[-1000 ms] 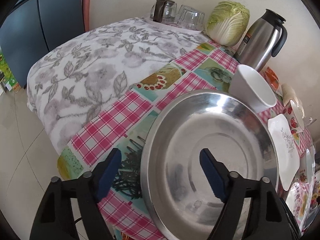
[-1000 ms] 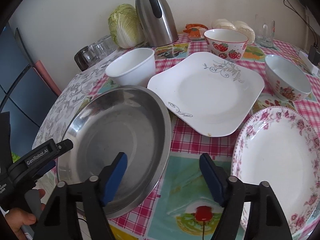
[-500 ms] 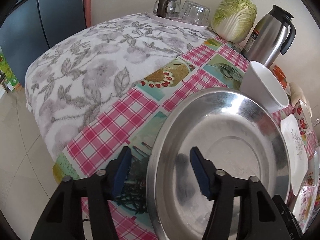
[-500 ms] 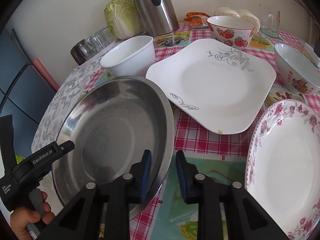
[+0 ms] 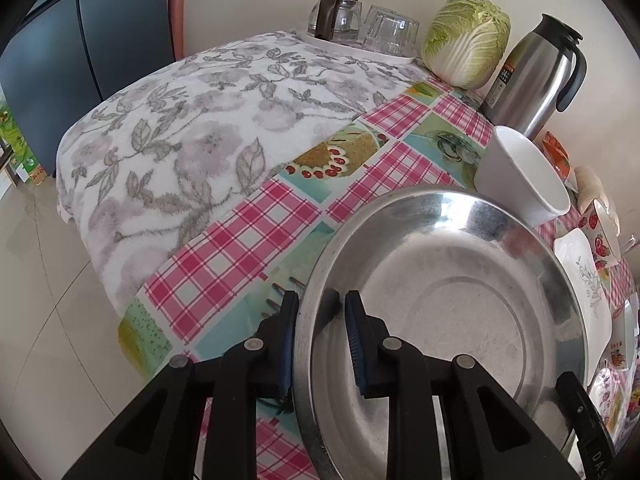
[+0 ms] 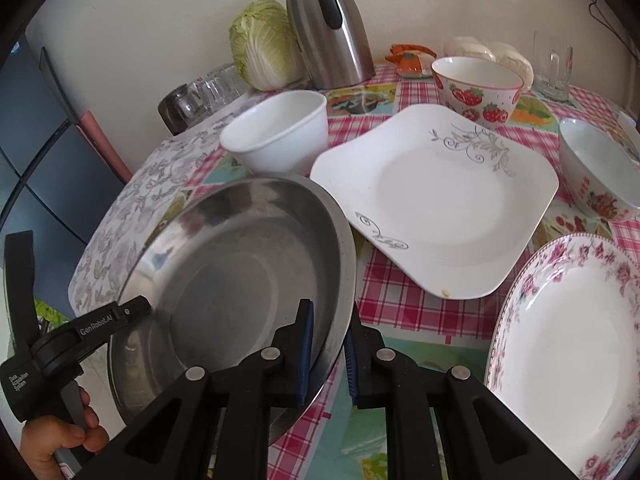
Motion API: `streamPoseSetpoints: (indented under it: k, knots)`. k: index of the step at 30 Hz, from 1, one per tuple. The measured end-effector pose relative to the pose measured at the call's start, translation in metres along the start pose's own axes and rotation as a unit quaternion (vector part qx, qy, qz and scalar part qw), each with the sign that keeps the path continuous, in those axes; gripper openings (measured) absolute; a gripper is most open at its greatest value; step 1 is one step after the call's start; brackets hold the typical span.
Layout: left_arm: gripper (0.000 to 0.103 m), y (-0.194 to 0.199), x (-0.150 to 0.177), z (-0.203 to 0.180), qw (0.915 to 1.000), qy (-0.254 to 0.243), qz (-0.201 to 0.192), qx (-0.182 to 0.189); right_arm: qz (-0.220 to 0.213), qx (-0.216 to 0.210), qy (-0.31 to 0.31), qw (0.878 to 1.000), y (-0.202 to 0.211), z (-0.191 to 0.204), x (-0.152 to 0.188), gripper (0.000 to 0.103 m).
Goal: Organize plates and bowls
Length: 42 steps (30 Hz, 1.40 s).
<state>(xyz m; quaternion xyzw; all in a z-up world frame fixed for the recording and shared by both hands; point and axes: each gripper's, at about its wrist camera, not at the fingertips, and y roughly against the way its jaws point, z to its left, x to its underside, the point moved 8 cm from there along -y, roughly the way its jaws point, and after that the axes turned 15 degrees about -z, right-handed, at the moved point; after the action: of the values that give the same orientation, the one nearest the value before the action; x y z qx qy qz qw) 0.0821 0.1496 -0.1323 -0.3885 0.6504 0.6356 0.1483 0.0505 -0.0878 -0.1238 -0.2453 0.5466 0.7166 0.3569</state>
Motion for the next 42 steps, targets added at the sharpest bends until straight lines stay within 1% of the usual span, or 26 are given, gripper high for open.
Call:
streamPoseSetpoints:
  k: [2, 9, 18, 23, 29, 34, 37, 42]
  knots:
    - [0.024, 0.004, 0.000, 0.001, 1.0000, 0.005, 0.001, 0.002, -0.006, -0.006, 0.000, 1.000, 0.005, 0.001, -0.003, 0.016]
    - [0.024, 0.020, -0.003, 0.001, 1.0000, 0.000, -0.009, -0.003, -0.004, -0.021, -0.016, 1.000, 0.009, 0.001, -0.006, 0.016]
    - [0.024, 0.047, -0.018, -0.001, 0.9993, 0.001, -0.037, -0.007, -0.032, -0.044, -0.022, 0.998, 0.029, 0.007, -0.024, 0.016]
    - [0.024, 0.066, -0.033, -0.011, 0.9983, -0.006, -0.058, -0.001, -0.055, -0.053, -0.018, 0.997, 0.043, 0.009, -0.039, 0.017]
    - [0.024, 0.089, -0.057, -0.043, 0.9958, -0.023, -0.086, 0.017, -0.089, -0.051, -0.033, 0.994, 0.061, -0.003, -0.061, 0.018]
    - [0.024, 0.106, -0.074, -0.079, 0.9923, -0.046, -0.110, 0.036, -0.114, -0.042, -0.061, 0.991, 0.073, -0.028, -0.078, 0.018]
    - [0.024, 0.111, -0.078, -0.104, 0.9903, -0.058, -0.116, 0.051, -0.129, -0.035, -0.083, 0.988, 0.079, -0.046, -0.088, 0.018]
    - [0.024, 0.112, -0.075, -0.142, 0.9878, -0.077, -0.116, 0.070, -0.151, -0.022, -0.116, 0.982, 0.090, -0.078, -0.098, 0.018]
